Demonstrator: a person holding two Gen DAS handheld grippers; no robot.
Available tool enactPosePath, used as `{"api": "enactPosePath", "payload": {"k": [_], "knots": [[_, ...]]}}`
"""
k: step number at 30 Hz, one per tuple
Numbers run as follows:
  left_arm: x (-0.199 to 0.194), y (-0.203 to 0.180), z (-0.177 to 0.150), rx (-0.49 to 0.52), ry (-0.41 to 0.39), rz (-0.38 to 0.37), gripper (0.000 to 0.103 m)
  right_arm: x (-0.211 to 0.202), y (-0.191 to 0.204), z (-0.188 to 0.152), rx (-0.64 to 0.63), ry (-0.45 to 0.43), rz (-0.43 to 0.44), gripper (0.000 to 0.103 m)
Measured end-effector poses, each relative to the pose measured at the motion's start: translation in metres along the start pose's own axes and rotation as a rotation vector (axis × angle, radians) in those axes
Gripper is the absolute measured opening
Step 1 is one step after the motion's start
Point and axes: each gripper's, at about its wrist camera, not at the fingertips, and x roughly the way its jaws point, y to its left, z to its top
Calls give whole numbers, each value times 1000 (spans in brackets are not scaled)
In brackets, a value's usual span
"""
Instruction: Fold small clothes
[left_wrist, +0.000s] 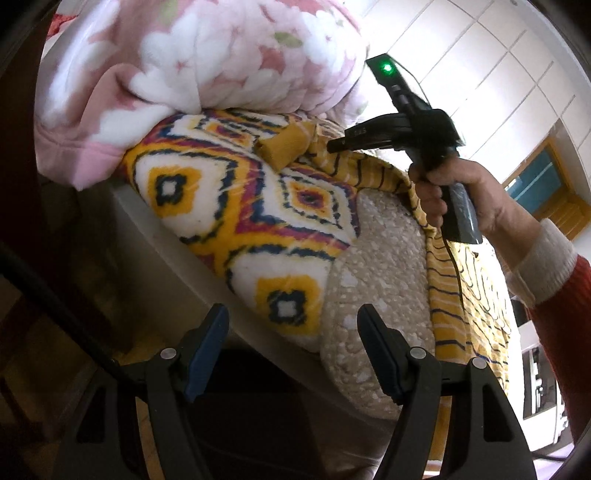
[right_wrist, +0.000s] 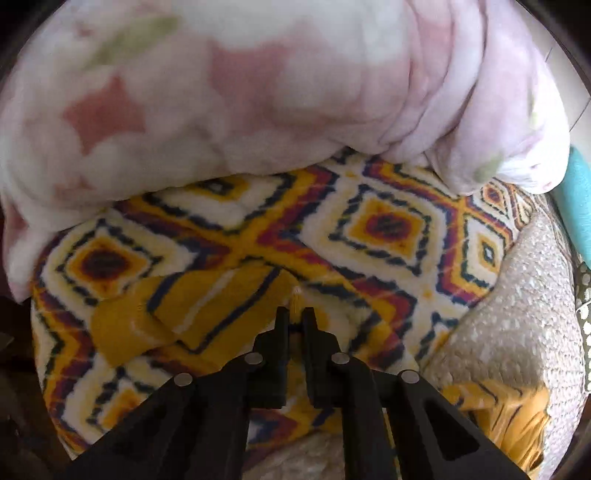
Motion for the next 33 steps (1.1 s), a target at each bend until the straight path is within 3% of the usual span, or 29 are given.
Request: {"api": "enactPosePath", "payload": {"k": [6,10,12,16,19,22,24,25,26,33], "knots": [[-11,-19,-5,37,-15,-11,71,-67,-14,-17,104,-149,16,6],[-15,-27,-6,48,-18,-30,71,-133,-62,-47,292,-300,-30,5],[-17,-31,-6,54,-19,-39,71,-167,-105,-86,490,-376,-17,5],[-14,-42,-5,89,-16,-45,71,-220,-185,-217,896,-501,-87,6],[-6,-55,-5,120,1,-58,71,-234,-214,-319,1126,-464,-244,10],[0,-73,-6,153,18,-78,71,-229,-221,-386,1185,-333,-370,11],[4,-83,-8,181,26,-76,73,-231,-220,-417,1205,-314,-384,12],[7,-92,-9,201,30,-75,73,-234,-218,-428,1209,-321,-375,21],[9,-97,-9,209,33,-75,73,-237,-216,-435,1207,-334,-368,28],[49,-153,14,296,66,-111,74,-230,-205,-449,1125,-362,-309,35]]}}
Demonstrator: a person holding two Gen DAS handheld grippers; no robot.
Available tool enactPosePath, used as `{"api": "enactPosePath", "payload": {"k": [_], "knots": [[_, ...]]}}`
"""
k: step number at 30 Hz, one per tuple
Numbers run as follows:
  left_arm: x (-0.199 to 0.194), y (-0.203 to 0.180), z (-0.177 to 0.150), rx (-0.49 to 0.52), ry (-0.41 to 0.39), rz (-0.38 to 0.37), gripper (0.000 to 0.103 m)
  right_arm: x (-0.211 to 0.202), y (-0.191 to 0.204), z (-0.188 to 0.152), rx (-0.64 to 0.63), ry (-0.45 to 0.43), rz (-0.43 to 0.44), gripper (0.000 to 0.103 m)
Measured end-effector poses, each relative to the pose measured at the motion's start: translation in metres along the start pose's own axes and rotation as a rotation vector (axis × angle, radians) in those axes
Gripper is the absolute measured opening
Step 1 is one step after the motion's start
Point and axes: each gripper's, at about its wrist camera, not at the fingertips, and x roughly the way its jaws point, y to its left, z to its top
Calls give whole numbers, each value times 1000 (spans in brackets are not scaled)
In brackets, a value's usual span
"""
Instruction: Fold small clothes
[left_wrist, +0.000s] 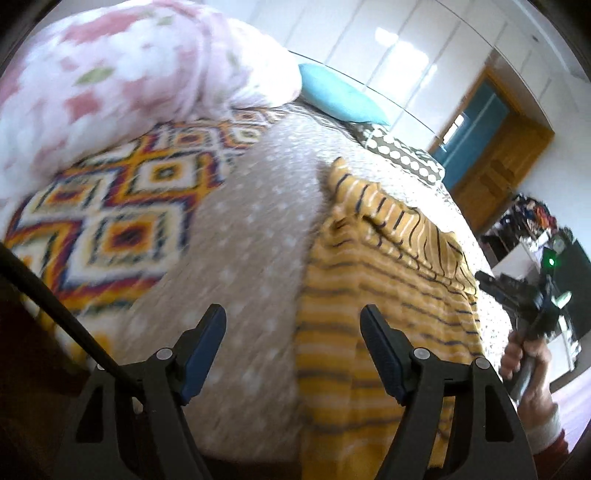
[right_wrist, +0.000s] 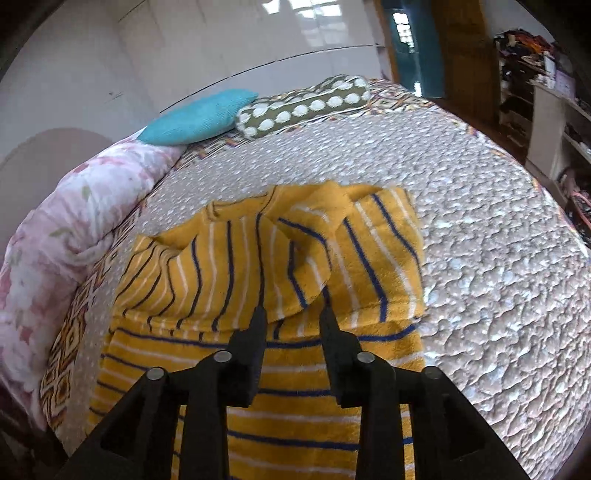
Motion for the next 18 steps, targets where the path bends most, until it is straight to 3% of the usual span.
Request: {"api": "enactPosePath", "payload": {"k": [5,13,15,18], "knots": [[58,-22,44,75,52,34,74,4,-11,-7,-13,6,19,38],[170,-69,108,226,110,64,74,26,-53,33,-14,-41,-39,39],[196,-73,116,219,135,65,74,38,-63,42,11,-27,-15,39],[236,-64,125,101,194,-6,74,52,-73,54,53,-11,25,39]]}}
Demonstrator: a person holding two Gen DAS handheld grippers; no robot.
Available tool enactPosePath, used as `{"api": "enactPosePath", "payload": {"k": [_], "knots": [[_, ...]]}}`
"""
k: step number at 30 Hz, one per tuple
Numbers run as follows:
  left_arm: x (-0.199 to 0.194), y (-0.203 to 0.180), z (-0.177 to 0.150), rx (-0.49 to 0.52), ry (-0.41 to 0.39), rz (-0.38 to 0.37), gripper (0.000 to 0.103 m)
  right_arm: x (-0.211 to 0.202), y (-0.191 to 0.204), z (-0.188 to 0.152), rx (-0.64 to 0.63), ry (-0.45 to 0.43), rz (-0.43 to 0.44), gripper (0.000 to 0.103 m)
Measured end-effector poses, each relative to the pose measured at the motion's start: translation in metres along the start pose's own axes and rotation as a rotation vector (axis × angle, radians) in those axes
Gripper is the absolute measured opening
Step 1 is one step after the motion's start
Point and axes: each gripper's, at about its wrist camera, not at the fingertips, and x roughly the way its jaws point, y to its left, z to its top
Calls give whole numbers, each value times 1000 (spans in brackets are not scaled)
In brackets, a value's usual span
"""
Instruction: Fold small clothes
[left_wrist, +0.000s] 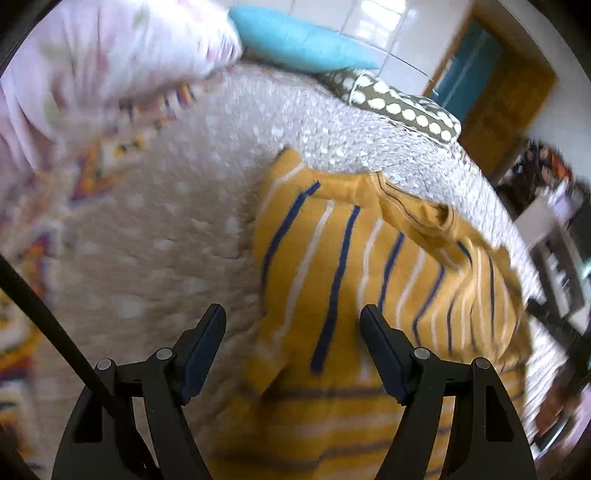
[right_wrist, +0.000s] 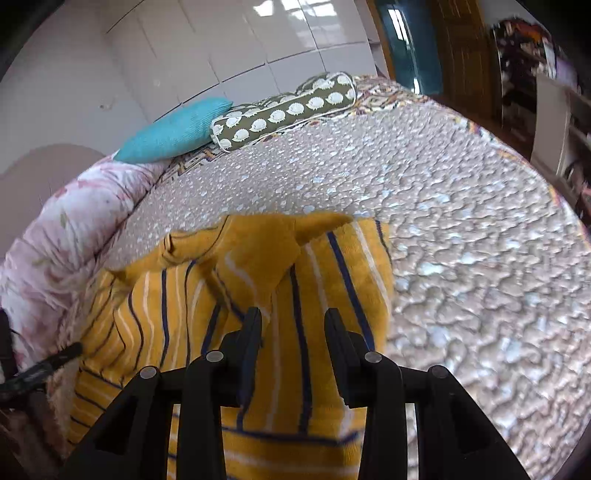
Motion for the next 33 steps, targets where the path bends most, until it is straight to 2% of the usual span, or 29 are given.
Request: {"api": "enactPosePath", "payload": {"k": [1,2,3,5,8,9,12,17,19,20,21,23,24,25,26,28,30,31,33], "knots": [[15,5,5,-60,27,-46,73,3,-1,3,8,3,5,39],[20,6,7,-79,31,-56,72,7,-2,6,13,5,9,39],[24,2,11,-59,22,-30,56,11,-2,9,13,4,11,39],[26,-11,16,51,40,28,24,16,0,11,11,4,9,39],[16,-4,23,26,4,69,13,21,-1,13,29,6,27,39],[10,2,23,13,-21,115,11,22,-2,14,42,1,36,39],[5,19,18,-43,-25,186,11,23,-5,18,53,-12,45,39],[-35,26,-4,-115,-43,204,13,28,0,27,57,-25,57,39],[-64,21,-21,-145,-97,142,29,32,8,29,31,-21,74,39],[-69,18,-26,-154,-114,129,47,37,12,29,9,-7,65,43],[-80,13,-36,-159,-158,112,54,43,15,29,-8,10,42,45],[-89,5,-46,-130,-210,110,54,55,17,27,-22,37,-6,46],[-93,-1,-52,-94,-222,119,54,57,17,27,-20,53,-12,43],[-93,-3,-55,-71,-229,124,54,57,16,26,-7,71,1,18],[-93,-7,-58,-34,-242,133,54,51,16,27,24,91,54,5],[-86,-8,-63,24,-230,170,55,28,15,29,76,76,114,5],[-83,-6,-66,40,-192,181,55,-9,14,34,126,31,170,5],[-84,-2,-67,30,-190,171,54,-24,13,36,131,12,170,5],[-88,3,-70,7,-196,161,55,-49,10,35,112,-21,85,5]]}}
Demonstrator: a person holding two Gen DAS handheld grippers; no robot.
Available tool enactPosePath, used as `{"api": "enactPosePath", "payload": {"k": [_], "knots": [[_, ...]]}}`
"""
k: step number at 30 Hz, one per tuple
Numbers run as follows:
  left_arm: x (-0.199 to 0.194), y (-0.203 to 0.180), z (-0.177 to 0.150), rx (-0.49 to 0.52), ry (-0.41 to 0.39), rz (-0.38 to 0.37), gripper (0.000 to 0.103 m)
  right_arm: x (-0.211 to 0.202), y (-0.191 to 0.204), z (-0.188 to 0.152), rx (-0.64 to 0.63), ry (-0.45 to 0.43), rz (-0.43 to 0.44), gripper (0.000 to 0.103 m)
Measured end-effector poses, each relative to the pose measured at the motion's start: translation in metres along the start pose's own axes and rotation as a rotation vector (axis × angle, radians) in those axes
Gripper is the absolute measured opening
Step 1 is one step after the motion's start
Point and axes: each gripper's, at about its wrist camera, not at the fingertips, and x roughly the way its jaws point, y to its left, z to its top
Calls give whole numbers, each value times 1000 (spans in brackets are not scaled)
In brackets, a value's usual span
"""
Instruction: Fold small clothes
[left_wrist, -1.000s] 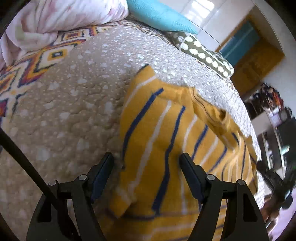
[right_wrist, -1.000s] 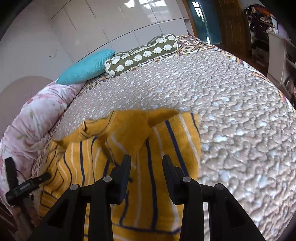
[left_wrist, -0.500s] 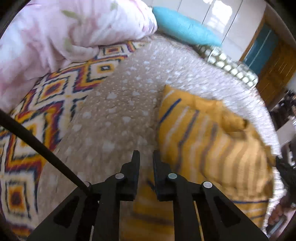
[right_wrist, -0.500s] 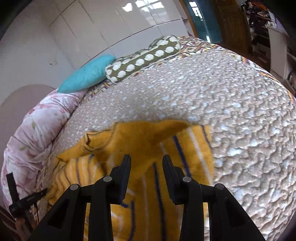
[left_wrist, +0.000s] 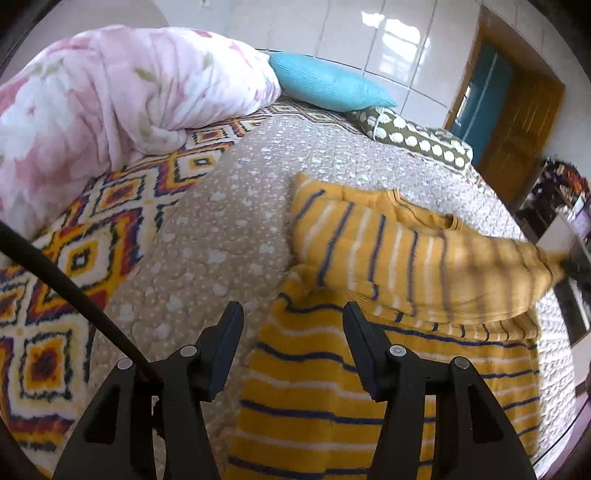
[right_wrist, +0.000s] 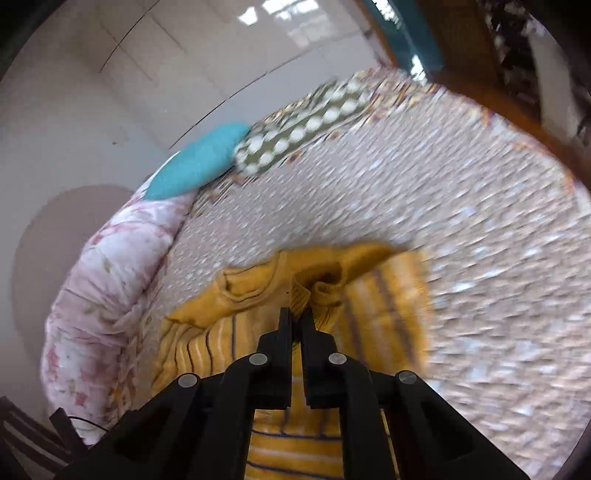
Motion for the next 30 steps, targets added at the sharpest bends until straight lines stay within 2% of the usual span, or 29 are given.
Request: {"api": "enactPosePath", "payload": {"k": [1,2,3,4,5,6,9,16,18,22,26,27,28,29,30], "knots": [[-1,2,0,-6,-2,2,54,-3,0,-1,-25,-4,-79,5],[-2,3,0,-9,-4,3,55,-3,1,-3,-86,-7,-237,10],[-5,5,-1,-12,-9,1,56,-1,3,-6,-139,-18,-331,13],[-5,6,-1,-14,-12,0,56,1,3,-12,-203,-23,-408,22],[-6,8,-1,-17,-16,0,59,1,1,-15,-214,-14,-404,39],[-7,10,-2,-21,-22,3,62,-2,-1,-19,-207,-12,-375,42],[-6,14,-2,-34,-20,10,63,-13,-2,-29,-172,-49,-302,43],[-3,34,2,-100,-8,12,63,17,21,-55,-258,40,-250,40],[-6,45,5,-131,-17,18,63,34,40,-64,-294,64,-232,39],[-11,72,8,-198,-35,45,65,71,104,-82,-387,81,-170,39],[-14,105,9,-272,-39,49,65,104,177,-112,-500,128,-37,40],[-16,115,8,-297,-43,52,65,109,193,-120,-527,140,-3,41],[-16,122,8,-309,-47,55,65,114,212,-132,-560,152,28,47],[-16,128,8,-320,-49,58,65,116,219,-138,-580,154,36,52],[-16,137,7,-336,-46,62,65,118,231,-149,-619,152,33,53]]}}
